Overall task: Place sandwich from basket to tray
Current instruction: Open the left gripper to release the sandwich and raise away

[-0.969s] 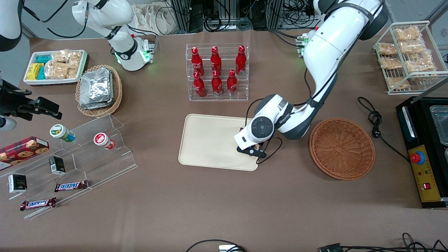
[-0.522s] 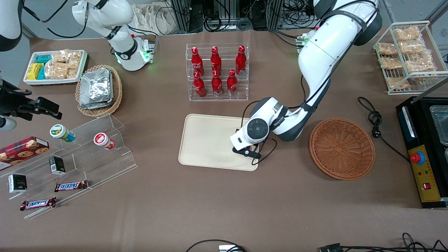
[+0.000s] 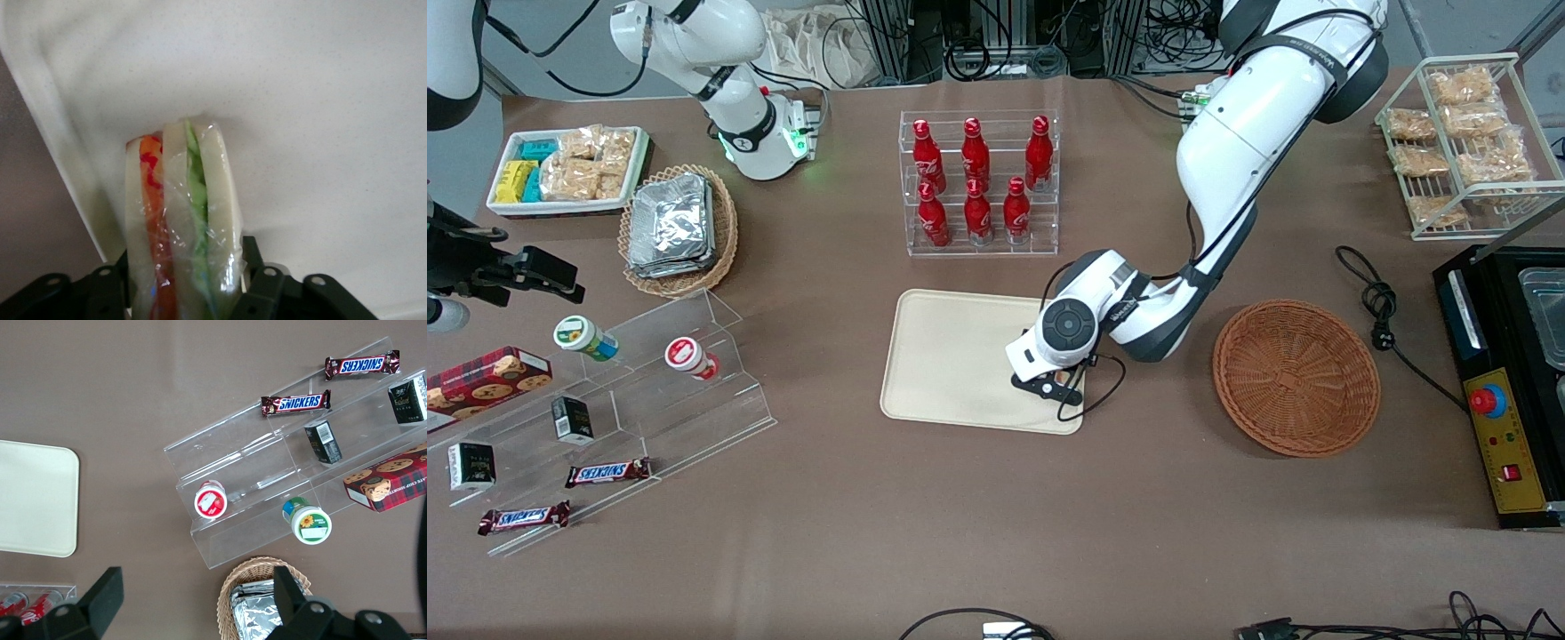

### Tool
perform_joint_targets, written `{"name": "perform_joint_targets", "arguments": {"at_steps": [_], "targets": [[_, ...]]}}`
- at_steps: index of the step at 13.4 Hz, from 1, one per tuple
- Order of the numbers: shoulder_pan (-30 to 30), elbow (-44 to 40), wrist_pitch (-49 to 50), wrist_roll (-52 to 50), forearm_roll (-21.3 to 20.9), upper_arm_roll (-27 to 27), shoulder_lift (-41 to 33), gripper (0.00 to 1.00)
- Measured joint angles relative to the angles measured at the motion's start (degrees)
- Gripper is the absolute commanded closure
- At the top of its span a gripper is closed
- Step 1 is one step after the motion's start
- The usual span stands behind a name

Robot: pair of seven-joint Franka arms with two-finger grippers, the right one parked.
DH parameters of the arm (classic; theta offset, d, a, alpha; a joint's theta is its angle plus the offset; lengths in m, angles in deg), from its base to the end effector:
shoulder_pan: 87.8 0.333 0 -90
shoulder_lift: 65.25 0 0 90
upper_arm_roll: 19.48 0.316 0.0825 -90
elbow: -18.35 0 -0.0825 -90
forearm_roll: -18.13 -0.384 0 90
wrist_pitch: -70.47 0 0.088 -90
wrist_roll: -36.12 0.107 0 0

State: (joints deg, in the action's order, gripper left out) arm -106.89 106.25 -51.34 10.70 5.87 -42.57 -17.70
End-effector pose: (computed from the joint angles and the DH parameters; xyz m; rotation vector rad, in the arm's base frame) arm 0.5391 -0.4247 0.1781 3.0650 -0.5067 -0.3304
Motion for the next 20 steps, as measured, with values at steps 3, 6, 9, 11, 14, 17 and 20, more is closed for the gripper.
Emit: {"name": "perform_joint_targets", "arguments": {"at_steps": [3,6,9,11,14,17,20], "targets": [[0.63,-1.21,0.18,-0.01,-0.11,0.21,-0.36,0.0],[1.13,-2.87,3.09,-0.01,-0.19,0.22,-4.01,0.0],[3.03,-3.2,7.28,-0.01,-0.19,0.37,-10.12,0.0],[5.82,-3.33,10.08,0.14,-0.18,0.36,-14.48,0.0],[7.48,-3.59,16.52,0.17,-0.24,0.39,-21.8,0.0],[10.81,-5.53,27.31,0.93,-0.35,0.61,-28.89,0.0],[14.98,-10.62,36.88,7.64,-0.36,0.86,-32.2,0.0]]}}
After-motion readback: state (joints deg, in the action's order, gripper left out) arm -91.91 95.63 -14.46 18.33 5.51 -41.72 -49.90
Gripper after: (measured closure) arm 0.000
